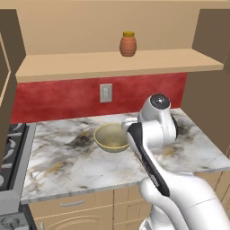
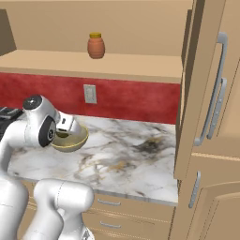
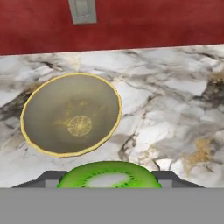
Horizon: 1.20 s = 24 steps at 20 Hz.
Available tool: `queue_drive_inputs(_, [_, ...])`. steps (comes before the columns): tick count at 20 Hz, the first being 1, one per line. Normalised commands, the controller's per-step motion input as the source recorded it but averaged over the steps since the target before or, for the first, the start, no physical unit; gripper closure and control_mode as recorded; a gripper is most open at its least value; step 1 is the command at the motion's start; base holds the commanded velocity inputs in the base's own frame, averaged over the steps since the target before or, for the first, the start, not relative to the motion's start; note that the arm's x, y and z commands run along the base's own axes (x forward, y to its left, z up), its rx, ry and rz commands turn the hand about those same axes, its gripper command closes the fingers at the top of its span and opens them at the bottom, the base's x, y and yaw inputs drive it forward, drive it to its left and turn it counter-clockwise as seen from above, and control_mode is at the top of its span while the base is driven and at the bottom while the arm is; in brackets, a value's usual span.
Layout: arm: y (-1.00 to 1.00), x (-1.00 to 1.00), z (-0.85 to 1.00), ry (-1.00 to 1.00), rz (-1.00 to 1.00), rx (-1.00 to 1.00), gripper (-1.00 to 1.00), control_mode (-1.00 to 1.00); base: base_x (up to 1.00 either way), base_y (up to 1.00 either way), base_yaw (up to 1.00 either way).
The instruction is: Pick the kiwi from the cabinet and place it in the bowl. Then pick the bowl and place it in the sink. Then turn on the sink facuet.
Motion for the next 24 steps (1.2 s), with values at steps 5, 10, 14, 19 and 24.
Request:
queue_drive_inputs(5, [0.2, 0.44, -0.23, 0.07, 0.0, 0.0, 1.0, -1.0, 0.0, 0.0, 0.0])
queue_drive_inputs(10, [0.38, 0.58, -0.37, 0.09, 0.0, 0.0, 1.0, -1.0, 0.0, 0.0, 0.0])
queue_drive_inputs(14, [0.35, 0.7, -0.5, 0.12, 0.0, 0.0, 1.0, -1.0, 0.0, 0.0, 0.0])
queue_drive_inputs(19, [0.12, 0.55, -0.57, 0.08, 0.0, 0.0, 1.0, -1.0, 0.0, 0.0, 0.0])
queue_drive_inputs(24, [0.14, 0.36, -0.52, 0.03, 0.0, 0.0, 1.0, -1.0, 0.0, 0.0, 0.0])
